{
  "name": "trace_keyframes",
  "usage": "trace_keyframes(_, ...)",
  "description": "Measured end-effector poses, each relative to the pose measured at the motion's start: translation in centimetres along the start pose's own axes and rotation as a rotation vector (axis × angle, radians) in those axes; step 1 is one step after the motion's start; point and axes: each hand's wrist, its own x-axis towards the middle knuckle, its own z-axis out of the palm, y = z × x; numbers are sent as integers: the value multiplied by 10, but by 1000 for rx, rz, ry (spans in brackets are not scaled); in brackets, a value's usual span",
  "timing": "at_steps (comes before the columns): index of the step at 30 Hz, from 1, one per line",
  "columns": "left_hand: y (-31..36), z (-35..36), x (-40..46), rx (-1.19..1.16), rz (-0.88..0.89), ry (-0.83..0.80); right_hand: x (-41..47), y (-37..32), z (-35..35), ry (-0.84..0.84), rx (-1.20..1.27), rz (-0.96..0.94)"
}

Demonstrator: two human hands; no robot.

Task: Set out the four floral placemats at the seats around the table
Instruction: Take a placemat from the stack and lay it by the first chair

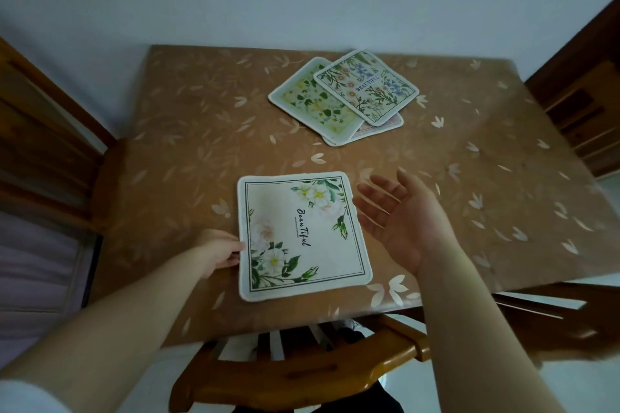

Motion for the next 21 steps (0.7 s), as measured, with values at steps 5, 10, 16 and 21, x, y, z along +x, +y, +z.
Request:
trace_keyframes(5,-22,-5,-4,-378,-103,109,11,15,5,33,-23,63)
trace_keyframes(10,-49,23,-37,-572,-221,61,30,37,11,73,-88,153)
trace_keyframes(16,-25,59,-76,-114,-241,-446,63,45,-4,112,-87,249)
trace_keyframes(21,36,19,-17,-96,160,175,99,42,-30,160,-149,274)
